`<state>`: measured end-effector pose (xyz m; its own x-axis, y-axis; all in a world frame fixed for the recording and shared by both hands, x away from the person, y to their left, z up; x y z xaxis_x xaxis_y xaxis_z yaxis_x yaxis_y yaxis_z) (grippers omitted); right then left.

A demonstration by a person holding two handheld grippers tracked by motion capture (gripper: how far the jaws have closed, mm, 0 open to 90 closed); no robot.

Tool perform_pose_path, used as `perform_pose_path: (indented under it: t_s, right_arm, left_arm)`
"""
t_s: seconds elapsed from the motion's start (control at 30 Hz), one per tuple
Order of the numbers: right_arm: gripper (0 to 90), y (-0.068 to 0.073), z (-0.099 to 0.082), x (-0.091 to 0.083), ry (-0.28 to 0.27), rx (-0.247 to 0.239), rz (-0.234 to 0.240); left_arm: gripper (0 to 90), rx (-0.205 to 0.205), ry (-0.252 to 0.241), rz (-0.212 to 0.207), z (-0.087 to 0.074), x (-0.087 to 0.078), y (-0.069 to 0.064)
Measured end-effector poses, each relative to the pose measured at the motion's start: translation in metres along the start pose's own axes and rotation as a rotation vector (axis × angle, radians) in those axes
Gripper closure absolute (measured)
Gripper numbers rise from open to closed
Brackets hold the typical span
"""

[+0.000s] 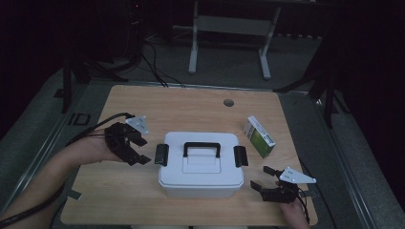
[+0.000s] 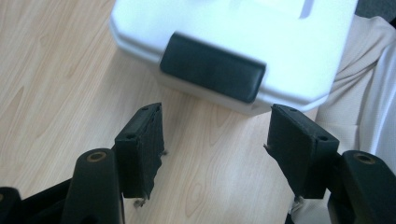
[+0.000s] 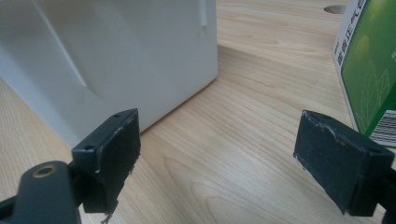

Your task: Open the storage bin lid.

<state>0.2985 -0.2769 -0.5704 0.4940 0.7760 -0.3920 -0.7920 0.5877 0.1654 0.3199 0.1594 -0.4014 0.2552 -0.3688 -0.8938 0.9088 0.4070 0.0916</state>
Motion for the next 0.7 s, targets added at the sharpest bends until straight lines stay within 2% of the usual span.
perform_pose_path:
  t_s: [0.1,0.17,0.23,0.57,0.7]
  right_arm:
    - [14.1,0.000,0.000,0.001,0.001,-0.004,0.002]
    - [14.1,0.000,0.000,0.001,0.002,-0.002,0.004]
    - [14.1,0.001,0.000,0.001,0.002,-0.002,0.004]
    - [14.1,0.001,-0.001,0.001,0.002,-0.002,0.007]
    - [14.1,0.001,-0.001,0.001,0.003,-0.002,0.009]
  left_arm:
    - [36.7,0.023,0.003,-0.004,0.010,0.002,-0.001]
    - [36.7,0.017,-0.007,-0.015,0.016,0.004,-0.002]
    - [36.7,0.034,0.003,-0.005,0.022,0.007,-0.002]
    - [36.7,0.091,0.043,-0.033,0.055,0.023,-0.005]
    - [36.9,0.110,0.063,-0.029,0.066,0.030,-0.004]
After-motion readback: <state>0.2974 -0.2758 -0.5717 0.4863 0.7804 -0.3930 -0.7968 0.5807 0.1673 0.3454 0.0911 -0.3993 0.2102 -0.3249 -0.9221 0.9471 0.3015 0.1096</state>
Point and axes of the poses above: each handheld gripper's, and its own axes: x roughly forward along the jaws, z roughly out of its top, y roughly to its left, the point moved 5 cm from there along x, roughly forward along the jaws, and after that the axes turned 7 degrees about z, right-handed, at the moved point
